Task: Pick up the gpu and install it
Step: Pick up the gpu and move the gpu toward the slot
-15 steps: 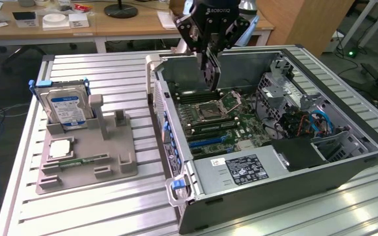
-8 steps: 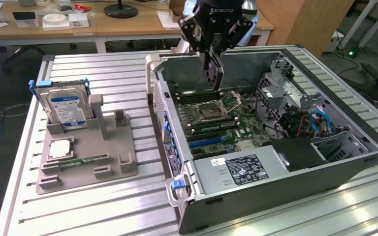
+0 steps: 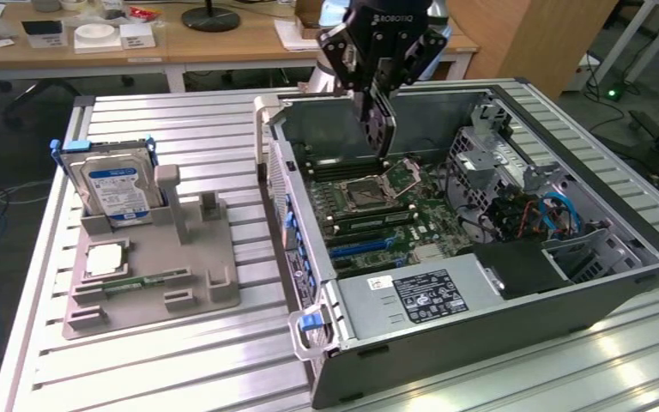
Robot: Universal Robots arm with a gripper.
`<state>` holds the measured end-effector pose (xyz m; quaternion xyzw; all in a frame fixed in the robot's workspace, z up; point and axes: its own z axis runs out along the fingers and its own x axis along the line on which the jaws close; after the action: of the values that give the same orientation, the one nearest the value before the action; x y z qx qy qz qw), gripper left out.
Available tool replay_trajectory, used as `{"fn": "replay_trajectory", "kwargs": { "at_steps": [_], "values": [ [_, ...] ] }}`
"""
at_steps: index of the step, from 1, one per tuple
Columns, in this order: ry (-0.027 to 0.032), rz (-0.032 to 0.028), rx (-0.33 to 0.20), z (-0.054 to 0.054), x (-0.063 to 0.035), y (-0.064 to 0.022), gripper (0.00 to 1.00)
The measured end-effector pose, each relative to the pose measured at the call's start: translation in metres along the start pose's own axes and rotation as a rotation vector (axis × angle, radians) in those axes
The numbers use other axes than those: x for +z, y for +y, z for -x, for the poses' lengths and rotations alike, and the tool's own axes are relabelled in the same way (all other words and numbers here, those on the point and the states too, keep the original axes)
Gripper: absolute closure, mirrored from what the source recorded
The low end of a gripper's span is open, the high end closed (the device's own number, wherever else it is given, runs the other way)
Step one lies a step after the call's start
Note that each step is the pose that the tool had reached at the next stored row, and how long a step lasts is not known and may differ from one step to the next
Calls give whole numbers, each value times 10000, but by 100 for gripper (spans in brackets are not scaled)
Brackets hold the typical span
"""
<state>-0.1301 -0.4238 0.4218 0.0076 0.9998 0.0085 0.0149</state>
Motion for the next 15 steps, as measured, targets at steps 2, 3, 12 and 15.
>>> {"fn": "replay_trajectory", "kwargs": {
  "at_steps": [2, 3, 12, 15],
  "values": [
    [0, 0, 0, 18, 1, 0, 73],
    [-1, 1, 0, 28, 1, 0, 73],
    [0, 0, 0, 115, 3, 1, 73],
    [0, 1, 0, 140, 4, 2, 73]
  ]
}}
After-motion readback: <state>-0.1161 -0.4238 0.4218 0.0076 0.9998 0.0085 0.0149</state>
